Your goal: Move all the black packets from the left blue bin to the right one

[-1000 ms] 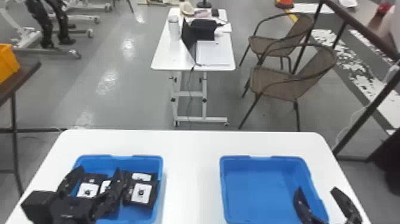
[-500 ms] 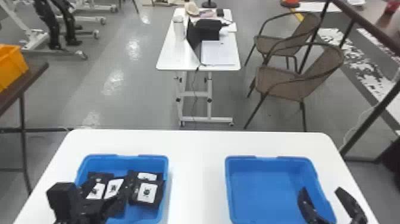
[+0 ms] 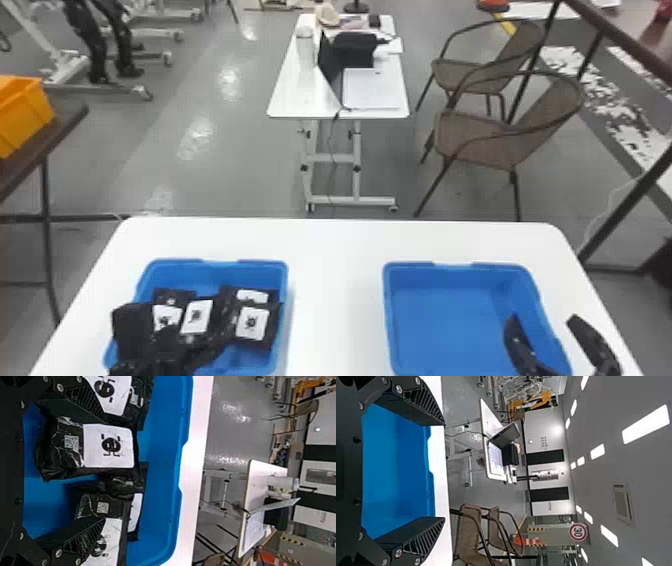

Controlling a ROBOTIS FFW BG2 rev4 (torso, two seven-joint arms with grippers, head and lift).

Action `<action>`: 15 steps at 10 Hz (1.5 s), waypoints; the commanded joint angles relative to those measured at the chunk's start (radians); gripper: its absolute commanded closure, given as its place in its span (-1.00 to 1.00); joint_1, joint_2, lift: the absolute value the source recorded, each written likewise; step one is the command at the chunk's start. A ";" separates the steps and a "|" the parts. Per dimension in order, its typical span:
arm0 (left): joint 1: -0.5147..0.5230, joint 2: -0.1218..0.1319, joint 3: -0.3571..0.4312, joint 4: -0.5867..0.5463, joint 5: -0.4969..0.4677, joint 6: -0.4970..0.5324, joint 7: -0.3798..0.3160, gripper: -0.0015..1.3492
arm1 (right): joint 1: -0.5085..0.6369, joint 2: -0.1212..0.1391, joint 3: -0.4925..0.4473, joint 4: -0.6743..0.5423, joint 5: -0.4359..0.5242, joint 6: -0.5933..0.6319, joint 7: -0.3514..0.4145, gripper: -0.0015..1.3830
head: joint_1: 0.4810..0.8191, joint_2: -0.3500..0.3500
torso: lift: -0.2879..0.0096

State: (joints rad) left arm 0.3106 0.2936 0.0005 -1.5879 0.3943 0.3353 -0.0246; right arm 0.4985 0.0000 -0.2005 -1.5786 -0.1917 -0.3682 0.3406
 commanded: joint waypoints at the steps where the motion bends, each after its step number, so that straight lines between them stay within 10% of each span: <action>1: -0.021 -0.001 0.001 0.022 -0.008 0.027 0.000 -0.76 | 0.000 0.001 0.000 0.002 -0.005 0.000 0.000 -0.76 | 0.27 0.07 | 0.94; 7: -0.139 0.012 0.004 0.204 -0.058 0.064 -0.109 -0.73 | -0.017 0.001 0.001 0.012 -0.011 0.012 0.026 -0.76 | 0.27 0.13 | 0.94; 9: -0.162 0.019 0.013 0.204 -0.087 0.105 -0.149 0.10 | -0.015 0.001 0.000 0.014 -0.012 0.014 0.025 -0.76 | 0.27 0.16 | 0.94; 15: -0.128 0.015 0.047 0.060 -0.101 0.057 -0.275 0.61 | -0.017 0.001 0.001 0.020 -0.025 0.021 0.031 -0.76 | 0.27 0.09 | 0.94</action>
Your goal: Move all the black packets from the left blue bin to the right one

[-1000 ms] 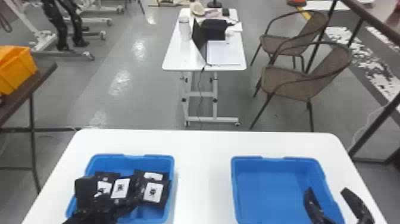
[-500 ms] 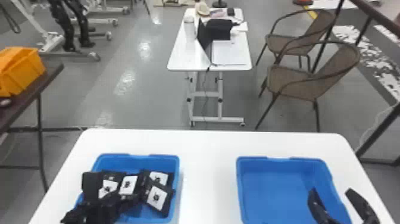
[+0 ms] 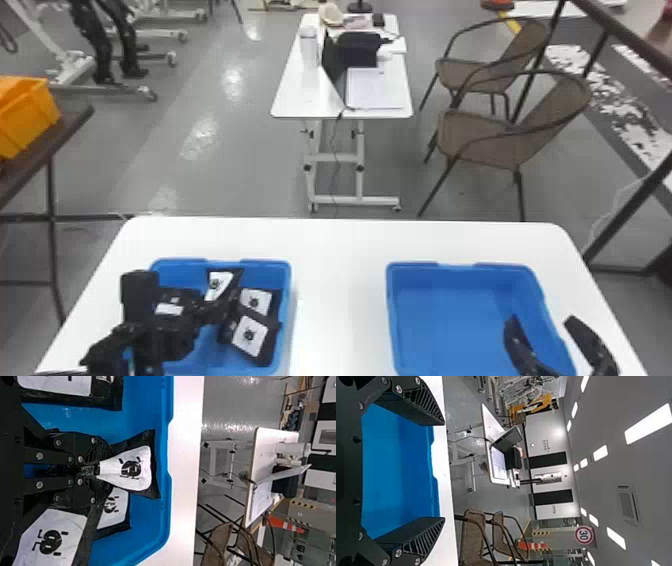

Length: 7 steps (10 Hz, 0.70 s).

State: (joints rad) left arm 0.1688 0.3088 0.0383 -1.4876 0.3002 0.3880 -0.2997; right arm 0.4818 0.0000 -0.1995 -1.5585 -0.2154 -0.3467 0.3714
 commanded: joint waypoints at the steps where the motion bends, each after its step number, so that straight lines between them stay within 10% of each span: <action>1: 0.043 0.001 0.025 -0.134 -0.009 0.020 -0.035 0.61 | -0.002 0.001 0.000 0.000 -0.006 0.000 0.006 -0.76 | 0.27 0.06 | 0.94; 7: -0.215 -0.011 -0.155 -0.260 -0.204 0.204 -0.400 0.60 | -0.117 0.001 0.008 -0.009 0.004 0.054 0.132 -0.76 | 0.27 -0.27 | 0.94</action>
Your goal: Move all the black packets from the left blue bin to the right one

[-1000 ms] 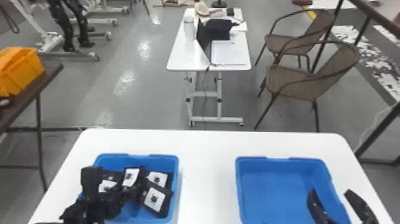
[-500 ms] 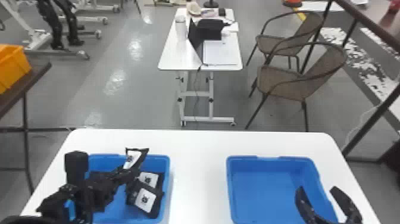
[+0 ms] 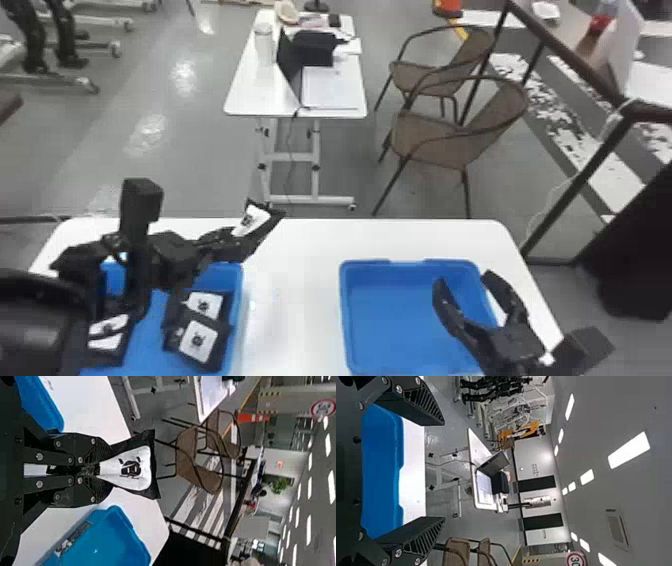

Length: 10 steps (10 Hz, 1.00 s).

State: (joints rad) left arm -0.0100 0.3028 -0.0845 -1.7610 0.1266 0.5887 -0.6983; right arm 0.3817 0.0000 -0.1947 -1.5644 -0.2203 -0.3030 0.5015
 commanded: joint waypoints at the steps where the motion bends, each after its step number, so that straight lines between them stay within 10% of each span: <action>1: -0.079 -0.024 -0.070 0.051 -0.087 -0.043 -0.046 0.60 | -0.043 0.001 0.015 -0.002 0.003 0.033 0.022 -0.76 | 0.27 -0.33 | 0.94; 5: -0.171 -0.133 -0.133 0.383 -0.125 -0.537 -0.086 0.60 | -0.141 0.001 0.067 0.053 -0.076 0.044 0.060 -0.76 | 0.27 -0.44 | 0.94; 10: -0.321 -0.166 -0.334 0.594 -0.013 -0.603 -0.098 0.60 | -0.254 0.001 0.164 0.122 -0.220 0.108 0.094 -0.76 | 0.27 -0.57 | 0.94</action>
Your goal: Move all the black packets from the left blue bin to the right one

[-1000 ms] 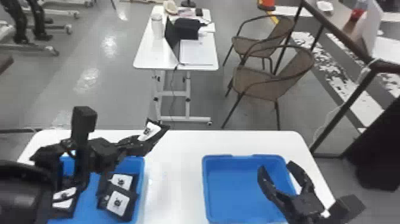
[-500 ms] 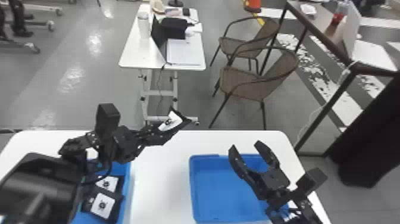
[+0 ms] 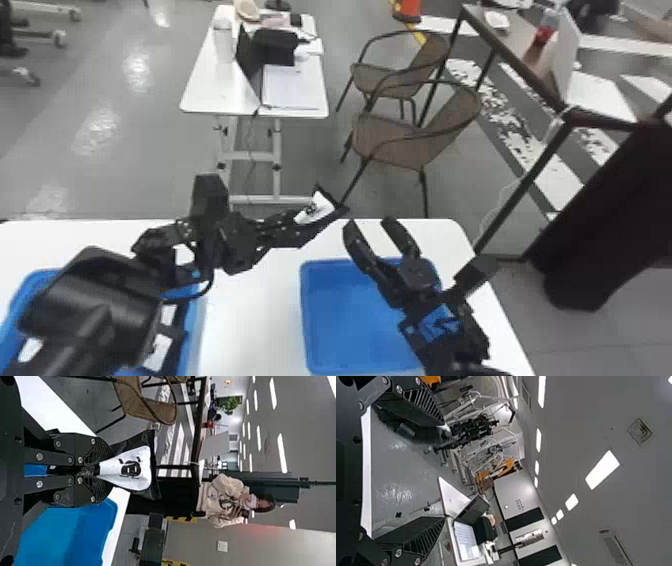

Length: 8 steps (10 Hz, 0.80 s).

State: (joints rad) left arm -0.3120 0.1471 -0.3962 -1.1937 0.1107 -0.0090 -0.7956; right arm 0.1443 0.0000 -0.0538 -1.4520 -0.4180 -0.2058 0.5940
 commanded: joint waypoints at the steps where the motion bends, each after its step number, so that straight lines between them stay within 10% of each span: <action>1: -0.036 -0.027 -0.029 0.054 -0.014 -0.011 -0.021 0.60 | -0.031 0.001 0.043 0.013 -0.031 0.022 0.010 -0.76 | 0.27 -0.58 | 0.94; 6: -0.045 -0.054 -0.039 0.079 -0.014 0.000 -0.036 0.60 | -0.078 0.001 0.074 0.047 -0.050 0.077 0.015 -0.61 | 0.27 -0.53 | 0.94; 8: -0.044 -0.055 -0.043 0.079 -0.006 0.009 -0.040 0.60 | -0.097 0.001 0.075 0.074 -0.044 0.083 0.015 0.47 | 0.27 -0.53 | 0.94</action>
State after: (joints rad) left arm -0.3578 0.0926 -0.4388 -1.1155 0.1020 -0.0031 -0.8355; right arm 0.0516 0.0000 0.0211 -1.3848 -0.4647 -0.1229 0.6091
